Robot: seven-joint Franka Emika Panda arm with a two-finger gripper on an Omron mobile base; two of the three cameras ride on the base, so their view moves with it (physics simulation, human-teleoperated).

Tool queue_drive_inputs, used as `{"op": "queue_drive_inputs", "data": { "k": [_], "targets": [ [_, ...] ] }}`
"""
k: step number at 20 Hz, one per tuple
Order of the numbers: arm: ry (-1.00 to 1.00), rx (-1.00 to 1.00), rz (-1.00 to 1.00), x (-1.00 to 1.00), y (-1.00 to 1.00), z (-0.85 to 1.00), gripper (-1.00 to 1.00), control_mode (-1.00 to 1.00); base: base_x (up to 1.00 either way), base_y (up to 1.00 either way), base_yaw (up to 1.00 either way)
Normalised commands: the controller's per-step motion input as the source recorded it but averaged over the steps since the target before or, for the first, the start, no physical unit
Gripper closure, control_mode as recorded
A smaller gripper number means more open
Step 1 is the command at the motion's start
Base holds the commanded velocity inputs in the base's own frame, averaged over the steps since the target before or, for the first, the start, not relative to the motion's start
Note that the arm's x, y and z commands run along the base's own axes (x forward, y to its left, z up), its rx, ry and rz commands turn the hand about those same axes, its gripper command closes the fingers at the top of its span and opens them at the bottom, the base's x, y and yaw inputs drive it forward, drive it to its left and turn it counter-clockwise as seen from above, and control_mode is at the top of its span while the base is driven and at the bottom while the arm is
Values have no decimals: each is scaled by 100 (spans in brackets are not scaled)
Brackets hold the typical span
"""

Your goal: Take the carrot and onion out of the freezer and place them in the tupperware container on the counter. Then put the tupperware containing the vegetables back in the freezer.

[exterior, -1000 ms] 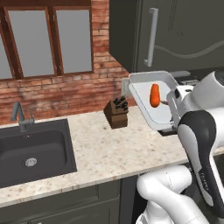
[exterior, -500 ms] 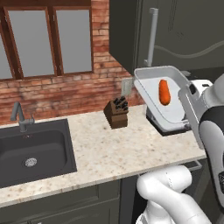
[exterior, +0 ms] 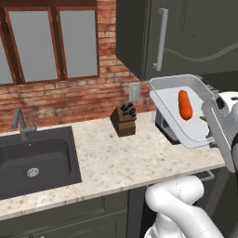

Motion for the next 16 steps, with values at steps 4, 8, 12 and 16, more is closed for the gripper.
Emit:
{"op": "queue_drive_inputs", "data": {
  "k": [4, 8, 12, 16],
  "targets": [
    [2, 0, 0, 6, 0, 0, 100, -100, 0, 0, 0],
    [0, 0, 0, 3, 0, 0, 100, -100, 0, 0, 0],
    [0, 0, 0, 0, 0, 0, 100, -100, 0, 0, 0],
    [0, 0, 0, 0, 0, 0, 100, 100, 16, 0, 1]
  ]
}}
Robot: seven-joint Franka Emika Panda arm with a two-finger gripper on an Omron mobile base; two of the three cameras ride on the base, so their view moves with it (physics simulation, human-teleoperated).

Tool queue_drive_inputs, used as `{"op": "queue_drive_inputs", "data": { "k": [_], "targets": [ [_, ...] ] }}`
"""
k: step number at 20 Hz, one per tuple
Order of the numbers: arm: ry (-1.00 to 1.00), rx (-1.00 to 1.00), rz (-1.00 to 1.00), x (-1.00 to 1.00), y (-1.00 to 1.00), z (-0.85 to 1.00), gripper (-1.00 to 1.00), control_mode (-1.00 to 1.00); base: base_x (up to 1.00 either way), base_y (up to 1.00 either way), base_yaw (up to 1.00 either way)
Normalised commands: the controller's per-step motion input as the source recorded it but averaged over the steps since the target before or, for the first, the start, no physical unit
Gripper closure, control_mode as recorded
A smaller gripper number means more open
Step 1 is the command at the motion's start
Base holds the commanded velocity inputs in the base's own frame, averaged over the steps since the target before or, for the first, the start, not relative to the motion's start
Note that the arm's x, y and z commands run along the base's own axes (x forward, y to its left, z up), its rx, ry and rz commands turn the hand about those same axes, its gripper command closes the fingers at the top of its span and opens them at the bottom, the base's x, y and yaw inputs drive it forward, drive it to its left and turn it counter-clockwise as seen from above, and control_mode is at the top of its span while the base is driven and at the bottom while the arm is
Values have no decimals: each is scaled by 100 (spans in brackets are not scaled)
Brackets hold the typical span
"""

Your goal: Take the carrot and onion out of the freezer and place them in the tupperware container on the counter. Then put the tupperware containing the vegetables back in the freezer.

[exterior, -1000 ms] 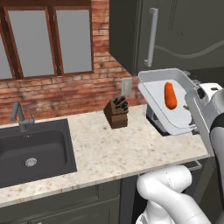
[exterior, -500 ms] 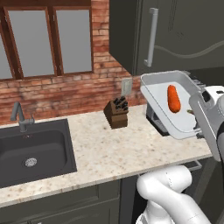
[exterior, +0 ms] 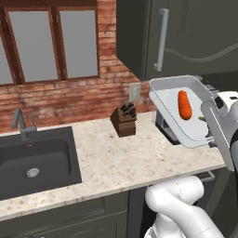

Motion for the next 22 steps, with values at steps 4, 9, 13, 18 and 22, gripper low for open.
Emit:
{"op": "queue_drive_inputs", "data": {
  "k": [4, 9, 13, 18, 22],
  "targets": [
    [0, 0, 0, 0, 0, 0, 100, 100, 16, -31, 0],
    [0, 0, 0, 0, 0, 0, 100, 100, -62, -84, -7],
    [0, 0, 0, 0, 0, 0, 100, 100, -97, -65, -16],
    [0, 0, 0, 0, 0, 0, 100, 100, -96, -72, -14],
    [0, 0, 0, 0, 0, 0, 100, 100, -89, -74, -18]
  ]
}}
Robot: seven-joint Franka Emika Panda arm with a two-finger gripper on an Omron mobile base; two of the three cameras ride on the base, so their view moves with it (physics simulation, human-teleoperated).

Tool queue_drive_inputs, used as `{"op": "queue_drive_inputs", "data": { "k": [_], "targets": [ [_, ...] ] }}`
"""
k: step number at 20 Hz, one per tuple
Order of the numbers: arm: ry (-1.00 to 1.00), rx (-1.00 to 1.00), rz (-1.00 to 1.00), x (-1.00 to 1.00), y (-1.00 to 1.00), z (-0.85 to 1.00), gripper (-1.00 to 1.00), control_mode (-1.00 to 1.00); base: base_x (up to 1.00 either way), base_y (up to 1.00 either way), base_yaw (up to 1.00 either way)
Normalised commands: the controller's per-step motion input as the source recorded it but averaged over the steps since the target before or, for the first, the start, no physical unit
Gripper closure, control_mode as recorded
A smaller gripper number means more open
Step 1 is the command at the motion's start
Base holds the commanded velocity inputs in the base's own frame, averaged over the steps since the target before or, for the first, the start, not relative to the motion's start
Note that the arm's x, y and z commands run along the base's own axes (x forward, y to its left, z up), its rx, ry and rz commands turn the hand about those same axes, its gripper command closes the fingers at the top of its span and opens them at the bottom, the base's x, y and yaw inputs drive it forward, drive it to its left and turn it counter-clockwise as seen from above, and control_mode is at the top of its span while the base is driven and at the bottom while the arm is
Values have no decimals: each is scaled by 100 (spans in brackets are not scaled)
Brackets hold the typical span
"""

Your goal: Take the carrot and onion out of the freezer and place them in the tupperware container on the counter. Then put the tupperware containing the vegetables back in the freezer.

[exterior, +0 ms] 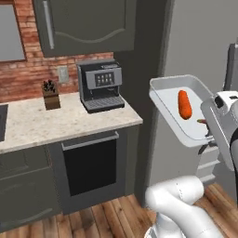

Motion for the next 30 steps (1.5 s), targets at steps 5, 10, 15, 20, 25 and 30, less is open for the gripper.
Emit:
{"op": "queue_drive_inputs", "data": {
  "k": [5, 10, 15, 20, 25, 30],
  "targets": [
    [0, 0, 0, 0, 0, 0, 100, 100, -21, -69, -19],
    [0, 0, 0, 0, 0, 0, 100, 100, 30, -67, -17],
    [0, 0, 0, 0, 0, 0, 100, 100, 55, -58, -13],
    [0, 0, 0, 0, 0, 0, 100, 100, 73, -40, -7],
    [0, 0, 0, 0, 0, 0, 100, 100, 64, -30, -1],
    [0, 0, 0, 0, 0, 0, 100, 100, 25, -31, 0]
  ]
}}
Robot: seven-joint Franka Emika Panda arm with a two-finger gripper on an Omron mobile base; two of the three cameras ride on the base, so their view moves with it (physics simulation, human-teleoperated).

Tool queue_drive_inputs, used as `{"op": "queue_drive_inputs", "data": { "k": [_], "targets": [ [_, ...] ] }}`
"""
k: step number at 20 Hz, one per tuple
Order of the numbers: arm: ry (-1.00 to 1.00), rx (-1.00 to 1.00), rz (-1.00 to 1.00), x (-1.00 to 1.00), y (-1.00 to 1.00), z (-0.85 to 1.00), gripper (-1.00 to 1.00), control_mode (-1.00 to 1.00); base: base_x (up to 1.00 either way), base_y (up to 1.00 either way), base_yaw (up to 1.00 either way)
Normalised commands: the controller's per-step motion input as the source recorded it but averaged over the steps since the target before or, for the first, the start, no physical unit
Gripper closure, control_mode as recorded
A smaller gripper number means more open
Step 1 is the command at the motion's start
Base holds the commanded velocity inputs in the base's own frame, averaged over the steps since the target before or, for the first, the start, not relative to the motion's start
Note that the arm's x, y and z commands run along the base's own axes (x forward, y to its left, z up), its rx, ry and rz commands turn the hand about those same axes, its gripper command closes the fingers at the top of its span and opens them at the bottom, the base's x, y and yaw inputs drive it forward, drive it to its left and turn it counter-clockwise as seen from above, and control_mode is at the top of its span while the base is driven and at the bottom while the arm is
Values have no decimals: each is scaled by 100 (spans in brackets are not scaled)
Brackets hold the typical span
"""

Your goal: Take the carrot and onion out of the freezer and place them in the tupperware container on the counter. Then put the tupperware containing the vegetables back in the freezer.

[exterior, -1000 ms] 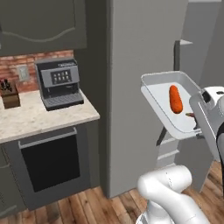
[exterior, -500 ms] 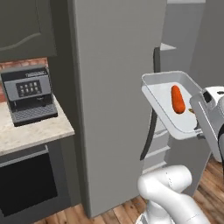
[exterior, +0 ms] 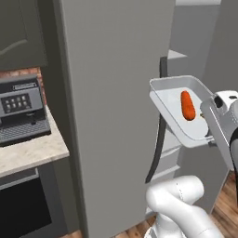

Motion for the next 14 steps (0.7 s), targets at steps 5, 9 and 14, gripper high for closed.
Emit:
{"op": "queue_drive_inputs", "data": {
  "k": [5, 9, 14],
  "targets": [
    [0, 0, 0, 0, 0, 0, 100, 100, 2, -49, 0],
    [0, 0, 0, 0, 0, 0, 100, 100, 36, -45, 0],
    [0, 0, 0, 0, 0, 0, 100, 100, 46, -33, 0]
  ]
}}
